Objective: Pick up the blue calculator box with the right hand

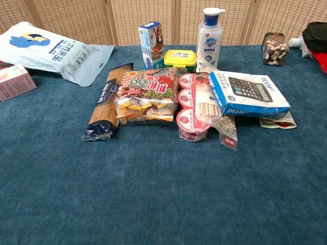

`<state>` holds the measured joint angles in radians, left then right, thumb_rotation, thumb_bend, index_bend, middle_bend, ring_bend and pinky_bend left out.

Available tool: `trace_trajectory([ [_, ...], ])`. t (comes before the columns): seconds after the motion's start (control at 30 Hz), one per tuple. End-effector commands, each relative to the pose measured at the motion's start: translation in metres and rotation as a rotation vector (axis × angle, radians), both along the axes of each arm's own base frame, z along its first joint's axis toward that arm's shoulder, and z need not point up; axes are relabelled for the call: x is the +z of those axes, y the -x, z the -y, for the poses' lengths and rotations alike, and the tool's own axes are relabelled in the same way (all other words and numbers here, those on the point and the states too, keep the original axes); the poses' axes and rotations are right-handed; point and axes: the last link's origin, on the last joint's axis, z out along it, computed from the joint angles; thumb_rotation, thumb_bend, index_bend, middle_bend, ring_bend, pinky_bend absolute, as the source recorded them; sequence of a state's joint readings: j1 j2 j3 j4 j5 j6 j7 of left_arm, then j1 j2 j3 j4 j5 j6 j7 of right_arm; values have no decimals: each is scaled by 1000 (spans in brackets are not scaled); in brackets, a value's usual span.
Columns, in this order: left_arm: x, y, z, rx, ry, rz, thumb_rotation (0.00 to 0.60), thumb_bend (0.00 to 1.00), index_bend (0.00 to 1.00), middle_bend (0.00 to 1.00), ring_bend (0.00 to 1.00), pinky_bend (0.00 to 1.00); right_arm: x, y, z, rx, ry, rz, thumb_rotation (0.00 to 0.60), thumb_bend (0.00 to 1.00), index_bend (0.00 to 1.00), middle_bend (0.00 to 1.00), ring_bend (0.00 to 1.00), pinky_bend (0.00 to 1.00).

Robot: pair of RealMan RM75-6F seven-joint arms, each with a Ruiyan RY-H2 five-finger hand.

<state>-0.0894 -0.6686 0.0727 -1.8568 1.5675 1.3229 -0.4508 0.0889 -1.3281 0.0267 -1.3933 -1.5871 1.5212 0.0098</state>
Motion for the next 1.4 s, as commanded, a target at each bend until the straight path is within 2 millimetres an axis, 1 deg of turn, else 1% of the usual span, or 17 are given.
trace_trajectory([
  [0.03,0,-1,1,-1,-1,0,600,0,122,0,0,0,0,1,0,1,-2,-2,600,0,0,0,0,0],
  [0.23,1,-1,3,-5,-8,2,600,0,122,0,0,0,-1,0,-2,3,-5,4,600,0,0,0,0,0],
  [0.37,0,0,1,-4,-1,1,600,0,121,0,0,0,-12,-13,6,26,-16,29,600,0,0,0,0,0],
  [0.47,0,0,0,-5,5,5,600,0,122,0,0,0,-24,-26,18,47,-41,22,600,0,0,0,0,0],
  [0.57,0,1,0,-1,4,8,600,0,122,0,0,0,-36,-35,30,52,-61,24,600,0,0,0,0,0],
  [0.87,0,4,-4,13,2,3,600,0,122,0,0,0,-77,-52,64,49,-119,25,600,0,0,0,0,0],
  [1.07,-1,4,-5,19,1,-1,600,0,122,0,0,0,-98,-68,80,66,-109,41,600,0,0,0,0,0],
  [1.27,-2,5,-7,24,2,-2,600,0,122,0,0,0,-121,-92,93,83,-60,95,600,0,0,0,0,0],
  [1.4,0,6,-7,31,0,1,600,0,122,0,0,0,-139,-104,101,95,-56,114,600,0,0,0,0,0],
])
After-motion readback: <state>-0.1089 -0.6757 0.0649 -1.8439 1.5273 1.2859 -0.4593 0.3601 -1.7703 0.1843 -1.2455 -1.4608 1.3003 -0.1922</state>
